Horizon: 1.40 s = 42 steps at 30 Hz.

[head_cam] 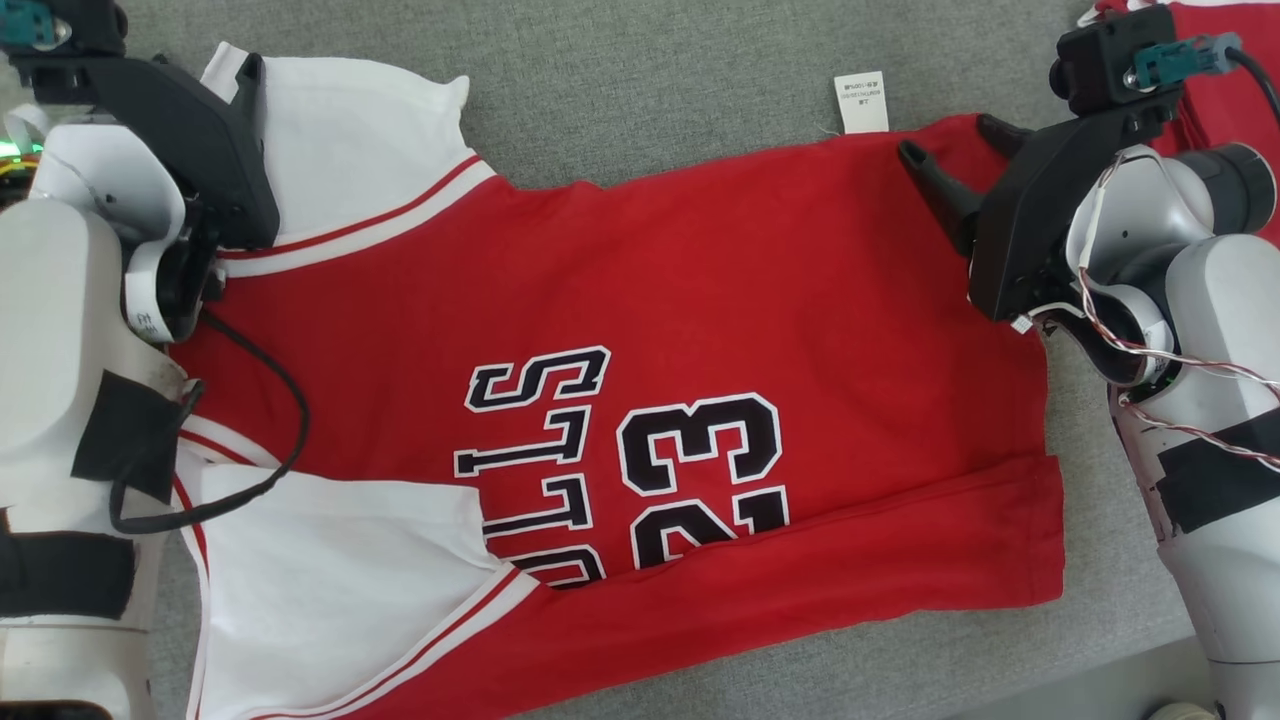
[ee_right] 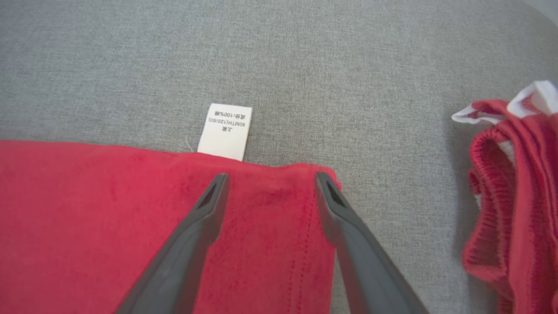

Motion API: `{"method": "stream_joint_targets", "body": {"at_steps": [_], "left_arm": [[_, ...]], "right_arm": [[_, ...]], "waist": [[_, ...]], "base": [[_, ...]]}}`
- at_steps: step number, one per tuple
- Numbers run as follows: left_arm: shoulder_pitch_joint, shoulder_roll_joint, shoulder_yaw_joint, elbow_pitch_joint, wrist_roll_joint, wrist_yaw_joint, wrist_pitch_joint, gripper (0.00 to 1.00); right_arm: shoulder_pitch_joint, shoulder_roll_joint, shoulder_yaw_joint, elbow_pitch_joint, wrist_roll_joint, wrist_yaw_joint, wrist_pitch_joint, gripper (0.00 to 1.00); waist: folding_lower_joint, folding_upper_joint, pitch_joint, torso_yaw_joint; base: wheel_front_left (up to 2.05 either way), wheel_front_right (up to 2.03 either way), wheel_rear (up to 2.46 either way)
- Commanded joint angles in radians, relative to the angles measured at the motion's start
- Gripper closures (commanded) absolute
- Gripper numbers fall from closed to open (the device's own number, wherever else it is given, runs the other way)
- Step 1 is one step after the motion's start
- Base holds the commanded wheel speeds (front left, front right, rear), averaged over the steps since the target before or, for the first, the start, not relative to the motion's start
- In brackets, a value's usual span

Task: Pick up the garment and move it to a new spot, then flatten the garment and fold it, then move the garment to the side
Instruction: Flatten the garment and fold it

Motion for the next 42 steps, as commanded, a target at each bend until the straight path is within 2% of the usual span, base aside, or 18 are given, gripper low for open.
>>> {"method": "stream_joint_targets", "body": {"at_steps": [1, 8, 19, 27, 34, 39, 40, 41, 42], "left_arm": [[0.041, -0.017, -0.026, 0.024, -0.005, -0.014, 0.056, 0.0], [0.074, -0.012, -0.04, -0.024, -0.039, -0.018, 0.188, 0.0], [0.093, 0.011, -0.047, -0.139, -0.053, -0.009, 0.252, 0.0], [0.136, -0.004, -0.069, -0.181, -0.071, 0.001, 0.309, 0.0], [0.154, -0.021, -0.083, -0.19, -0.077, 0.01, 0.309, 0.0], [0.137, -0.03, -0.093, -0.185, -0.07, -0.004, 0.239, 0.0], [0.137, -0.031, -0.094, -0.176, -0.072, -0.005, 0.231, 0.09], [0.136, -0.031, -0.096, -0.166, -0.072, -0.006, 0.222, 0.17], [0.134, -0.028, -0.097, -0.158, -0.069, -0.008, 0.214, 0.51]], "right_arm": [[-0.009, -0.009, -0.003, -0.008, 0.0, -0.003, 0.002, 0.0], [0.002, -0.022, -0.009, -0.023, -0.013, -0.003, 0.053, 0.0], [-0.04, -0.035, -0.083, -0.027, -0.11, -0.003, 0.101, 0.0], [-0.03, -0.041, -0.061, 0.004, -0.137, -0.003, 0.147, 0.0], [-0.017, -0.049, -0.013, 0.03, -0.112, -0.003, 0.172, 0.0], [-0.016, -0.048, 0.008, 0.058, -0.096, -0.003, 0.164, 0.0], [-0.017, -0.047, 0.012, 0.063, -0.095, -0.003, 0.162, 0.08], [-0.019, -0.046, 0.015, 0.067, -0.094, -0.003, 0.159, 0.25], [-0.022, -0.044, 0.019, 0.069, -0.091, -0.003, 0.156, 0.5]], "waist": [[0.0001, 0.0001, 0.003, 0.003], [0.0001, 0.0001, 0.009, 0.007], [0.0001, 0.0001, 0.034, 0.013], [0.0001, 0.0001, 0.041, 0.022], [0.0001, 0.0001, 0.032, 0.025], [0.0001, 0.0001, 0.027, 0.024], [0.0001, 0.0001, 0.026, 0.024], [0.0001, 0.0001, 0.026, 0.023], [0.0001, 0.0001, 0.025, 0.022]], "base": [[0.0, 0.0, 0.0], [0.0, 0.0, 0.0], [0.0, 0.0, 0.0], [0.0, 0.0, 0.0], [0.0, 0.0, 0.0], [0.0, 0.0, 0.0], [0.0, 0.0, 0.0], [0.0, 0.0, 0.0], [0.0, 0.0, 0.0]]}}
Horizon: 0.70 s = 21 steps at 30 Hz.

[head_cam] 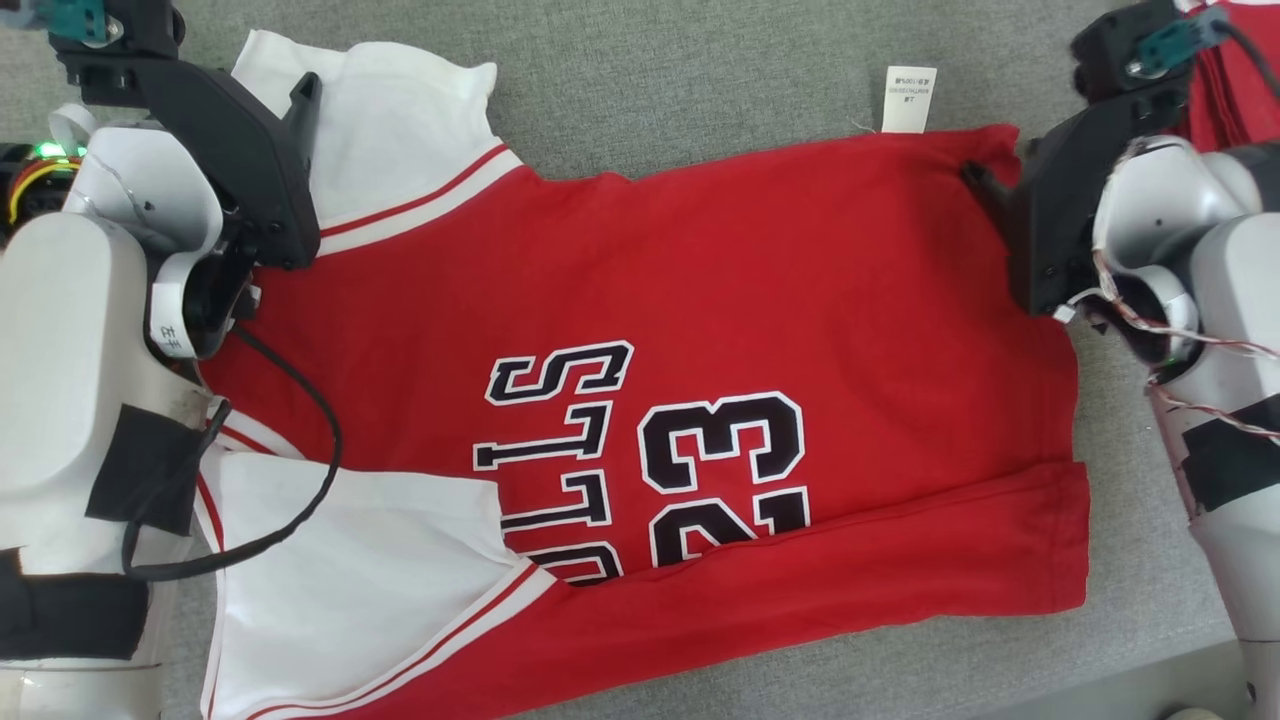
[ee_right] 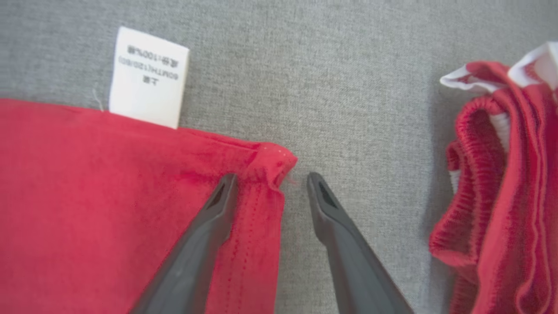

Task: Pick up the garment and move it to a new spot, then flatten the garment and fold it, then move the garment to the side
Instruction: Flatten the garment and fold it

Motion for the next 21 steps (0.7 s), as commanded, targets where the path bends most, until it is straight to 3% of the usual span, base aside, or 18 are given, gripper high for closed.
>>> {"method": "stream_joint_targets", "body": {"at_steps": [1, 3, 5, 6, 7, 21], "left_arm": [[0.068, -0.036, -0.036, 0.048, 0.0, -0.014, 0.019, 0.67], [0.056, -0.017, -0.035, 0.059, 0.018, -0.002, -0.014, 1.0], [0.042, -0.002, -0.032, 0.072, 0.036, 0.005, -0.042, 1.0], [0.035, 0.002, -0.031, 0.078, 0.036, 0.01, -0.055, 1.0], [0.029, 0.006, -0.029, 0.082, 0.041, 0.015, -0.071, 1.0], [0.016, 0.015, -0.009, 0.008, -0.059, -0.046, -0.222, 1.0]], "right_arm": [[0.013, 0.003, 0.011, 0.017, 0.006, -0.003, 0.002, 0.56], [0.007, 0.002, 0.017, 0.024, 0.011, -0.003, -0.008, 0.63], [0.002, 0.002, 0.027, 0.03, 0.014, -0.003, -0.02, 0.76], [0.0, 0.002, 0.033, 0.03, 0.019, -0.003, -0.029, 0.93], [-0.002, 0.0, 0.035, 0.033, 0.021, -0.003, -0.037, 1.0], [0.001, -0.043, 0.054, 0.052, 0.049, -0.003, -0.182, 1.0]], "waist": [[0.0001, 0.0001, -0.001, -0.001], [0.0001, 0.0001, -0.003, -0.003], [0.0001, 0.0001, -0.004, -0.004], [0.0001, 0.0001, -0.005, -0.004], [0.0001, 0.0001, -0.005, -0.003], [0.0001, 0.0001, -0.042, 0.027]], "base": [[0.0, 0.0, 0.0], [0.0, 0.0, 0.0], [0.0, 0.0, 0.0], [0.0, 0.0, 0.0], [0.0, 0.0, 0.0], [0.0, 0.0, 0.0]]}}
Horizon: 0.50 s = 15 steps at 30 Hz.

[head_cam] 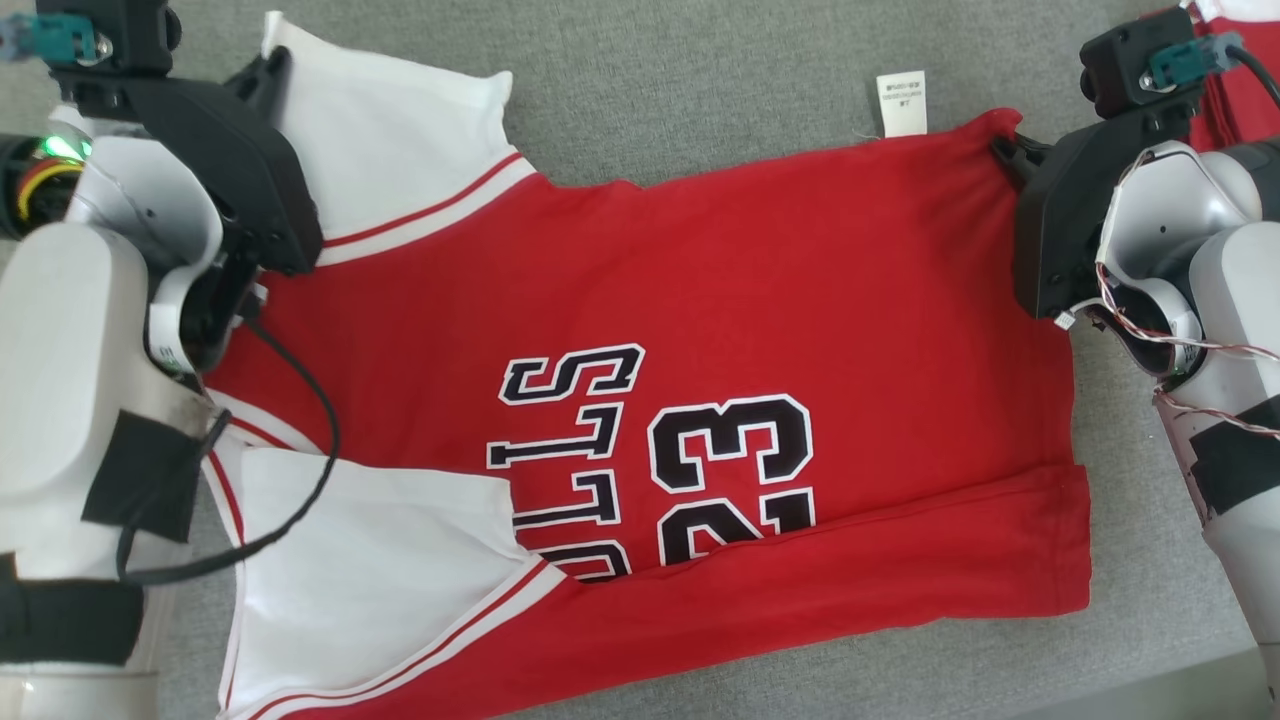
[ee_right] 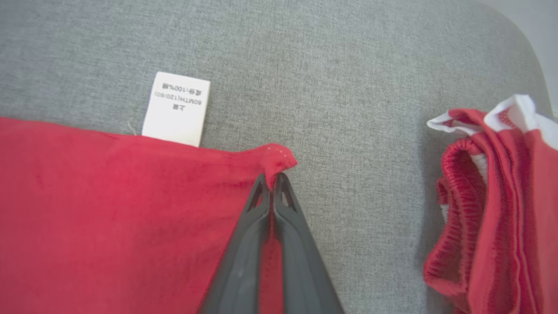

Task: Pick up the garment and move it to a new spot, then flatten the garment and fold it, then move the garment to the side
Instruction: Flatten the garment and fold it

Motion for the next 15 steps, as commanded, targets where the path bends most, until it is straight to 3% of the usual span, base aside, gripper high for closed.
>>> {"method": "stream_joint_targets", "body": {"at_steps": [1, 15], "left_arm": [[0.03, 0.001, -0.004, -0.029, -0.032, -0.01, -0.017, 1.0], [0.257, 0.055, -0.06, -0.317, -0.247, -0.018, -0.115, 1.0]], "right_arm": [[0.016, -0.009, 0.002, -0.004, 0.011, -0.003, -0.022, 1.0], [0.134, -0.068, 0.017, -0.09, 0.037, -0.003, -0.155, 1.0]], "waist": [[-0.0003, -0.0002, -0.017, 0.011], [-0.0003, -0.0002, -0.119, 0.057]], "base": [[0.0, 0.0, 0.0], [0.0, 0.0, 0.0]]}}
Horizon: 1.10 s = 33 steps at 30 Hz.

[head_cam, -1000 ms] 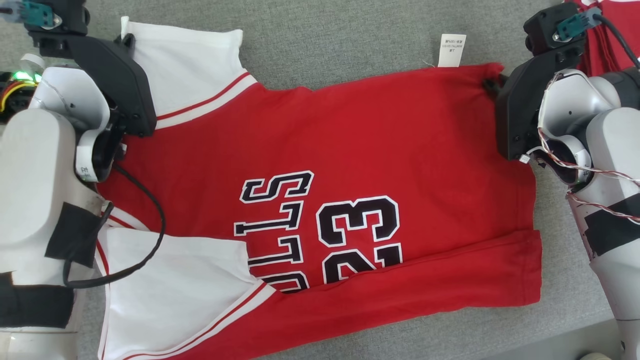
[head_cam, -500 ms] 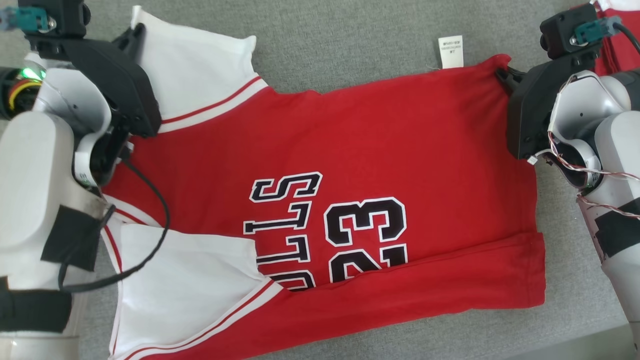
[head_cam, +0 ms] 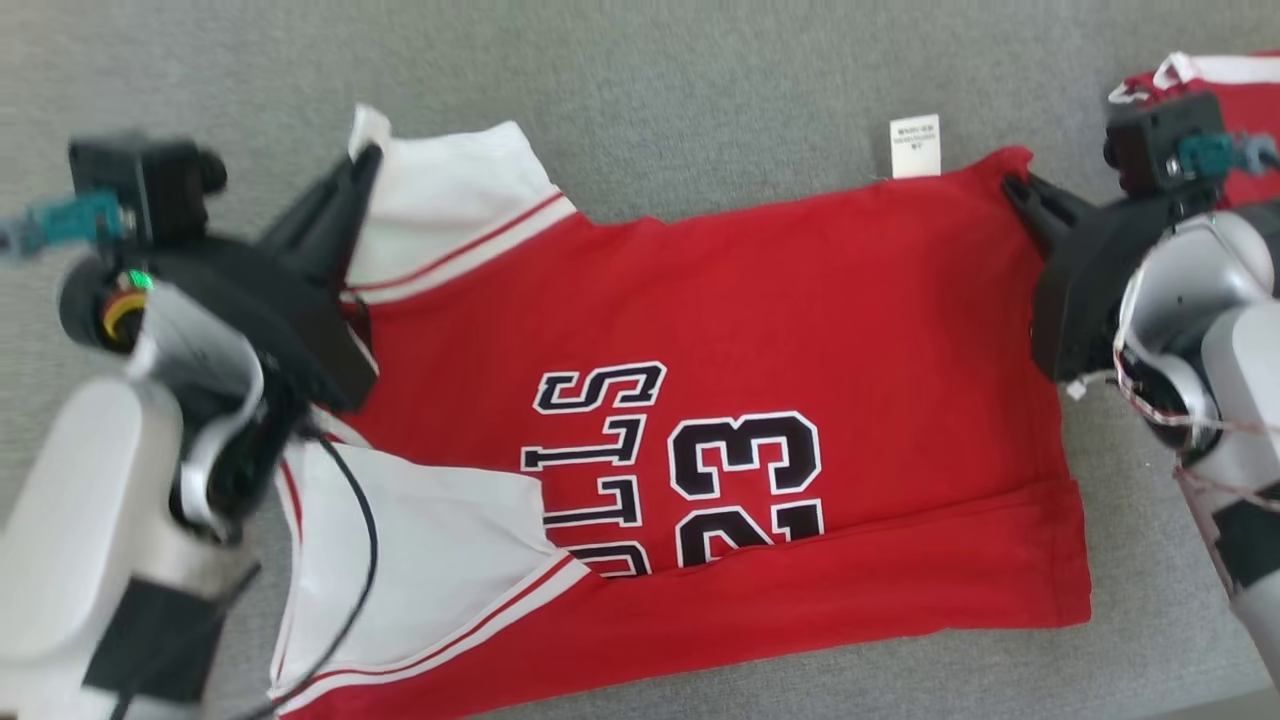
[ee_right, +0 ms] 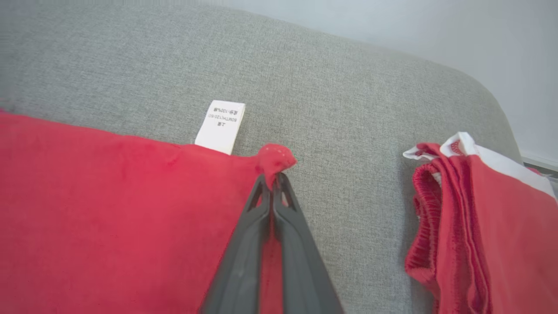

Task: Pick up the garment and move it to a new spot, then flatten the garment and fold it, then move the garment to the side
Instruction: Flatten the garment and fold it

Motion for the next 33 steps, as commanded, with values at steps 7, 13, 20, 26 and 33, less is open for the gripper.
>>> {"method": "stream_joint_targets", "body": {"at_steps": [7, 13, 20, 26, 33], "left_arm": [[0.179, 0.021, 0.001, -0.146, -0.115, 0.001, -0.057, 1.0], [0.329, 0.026, 0.015, -0.207, -0.15, 0.007, -0.112, 1.0], [0.507, -0.003, 0.017, -0.267, -0.184, 0.023, -0.168, 1.0], [0.63, -0.032, -0.005, -0.287, -0.208, 0.038, -0.188, 1.0], [0.726, -0.06, -0.007, -0.268, -0.232, 0.05, -0.221, 1.0]], "right_arm": [[0.122, -0.06, 0.021, -0.05, 0.015, -0.003, -0.075, 1.0], [0.205, -0.109, 0.045, -0.063, 0.031, -0.003, -0.127, 1.0], [0.28, -0.175, 0.095, -0.062, 0.053, -0.003, -0.124, 1.0], [0.329, -0.228, 0.138, -0.062, 0.071, -0.003, -0.093, 1.0], [0.388, -0.254, 0.15, -0.063, 0.106, -0.003, -0.091, 1.0]], "waist": [[-0.0001, -0.0002, -0.09, 0.051], [-0.0001, -0.0002, -0.143, 0.075], [-0.0001, -0.0002, -0.183, 0.103], [-0.0001, -0.0002, -0.212, 0.124], [-0.0001, -0.0002, -0.249, 0.139]], "base": [[0.0, 0.0, 0.0], [0.0, 0.0, 0.0], [0.0, 0.0, 0.0], [0.0, 0.0, 0.0], [0.0, 0.0, 0.0]]}}
